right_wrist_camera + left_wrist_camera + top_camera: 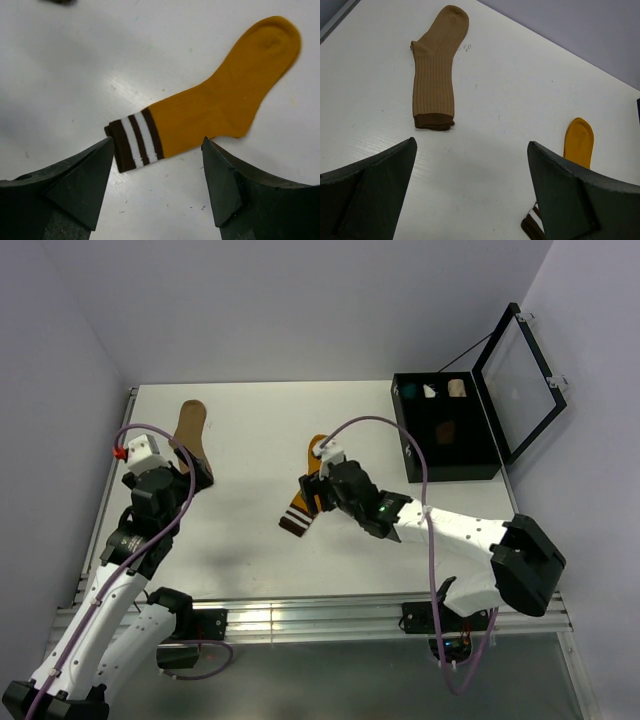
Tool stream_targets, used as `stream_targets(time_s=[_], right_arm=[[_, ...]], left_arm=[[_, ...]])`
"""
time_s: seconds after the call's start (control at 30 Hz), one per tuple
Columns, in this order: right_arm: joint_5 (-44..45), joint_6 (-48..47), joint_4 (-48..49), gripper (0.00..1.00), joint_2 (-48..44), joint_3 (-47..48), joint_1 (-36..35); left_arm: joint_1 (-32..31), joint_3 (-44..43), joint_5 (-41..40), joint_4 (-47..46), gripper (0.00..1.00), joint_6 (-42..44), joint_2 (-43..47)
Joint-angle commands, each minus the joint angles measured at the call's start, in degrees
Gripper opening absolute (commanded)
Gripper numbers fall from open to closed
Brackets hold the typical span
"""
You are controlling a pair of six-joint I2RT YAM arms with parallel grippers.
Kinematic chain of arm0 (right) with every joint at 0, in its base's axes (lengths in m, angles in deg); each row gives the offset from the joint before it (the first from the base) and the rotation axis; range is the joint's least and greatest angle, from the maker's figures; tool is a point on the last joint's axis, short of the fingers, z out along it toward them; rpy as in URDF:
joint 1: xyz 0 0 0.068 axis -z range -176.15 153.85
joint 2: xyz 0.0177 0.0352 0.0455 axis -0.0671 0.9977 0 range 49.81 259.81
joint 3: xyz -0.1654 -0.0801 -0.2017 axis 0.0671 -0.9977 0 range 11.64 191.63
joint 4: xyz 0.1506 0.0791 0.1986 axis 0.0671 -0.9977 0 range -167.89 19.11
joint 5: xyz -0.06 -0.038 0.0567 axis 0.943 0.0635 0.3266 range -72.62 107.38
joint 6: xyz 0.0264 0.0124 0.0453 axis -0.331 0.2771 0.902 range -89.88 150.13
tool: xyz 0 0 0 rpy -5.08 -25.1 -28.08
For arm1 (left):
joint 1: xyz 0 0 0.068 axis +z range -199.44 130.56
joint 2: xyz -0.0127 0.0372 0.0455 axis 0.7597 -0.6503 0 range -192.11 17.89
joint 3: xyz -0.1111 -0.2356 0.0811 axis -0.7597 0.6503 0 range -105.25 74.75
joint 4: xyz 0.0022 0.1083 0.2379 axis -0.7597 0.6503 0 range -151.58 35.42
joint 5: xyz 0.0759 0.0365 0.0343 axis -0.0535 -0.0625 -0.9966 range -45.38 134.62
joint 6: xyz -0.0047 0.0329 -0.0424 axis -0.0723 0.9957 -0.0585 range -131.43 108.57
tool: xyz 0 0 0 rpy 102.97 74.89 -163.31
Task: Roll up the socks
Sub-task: Move the sock to the center of the board, then roll the sock at the center of the board.
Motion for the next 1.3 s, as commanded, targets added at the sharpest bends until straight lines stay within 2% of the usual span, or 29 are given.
stream_targets(time_s=[0.0,0.1,0.3,0.57,0.87,1.1,1.27], right_arm=[[-0.9,-6.7,3.6,0.78,3.2,-0.7,-4.2],[1.4,-8.8,4.3,0.77,7.1,-0.1,-8.0],[2.5,-9.6,4.1,0.67,15.5,2.8,-11.2],[3.9,-11.8,4.4,0.64,21.9,5.0,-12.8],[6.7,-12.8,3.9,0.56,28.0,7.0,-13.7],[9.0,-10.7,3.1,0.35,32.0,7.5,-14.0],[8.8,-10.3,1.8,0.08,33.2,8.8,-13.9]], left_arm=[[-0.1,-1.7,0.4,-0.9,0.98,-0.2,-0.3],[0.3,-1.7,1.0,-1.1,0.98,0.1,-0.9],[0.7,-1.5,0.0,-1.5,0.98,0.9,-1.2],[0.7,-1.4,0.5,-1.6,0.98,1.0,-1.5],[0.7,-1.3,0.9,-1.8,0.98,1.0,-1.5],[0.7,-1.2,1.6,-1.7,0.98,0.9,-1.3],[0.7,-1.5,3.3,-1.5,0.98,0.0,-1.7]])
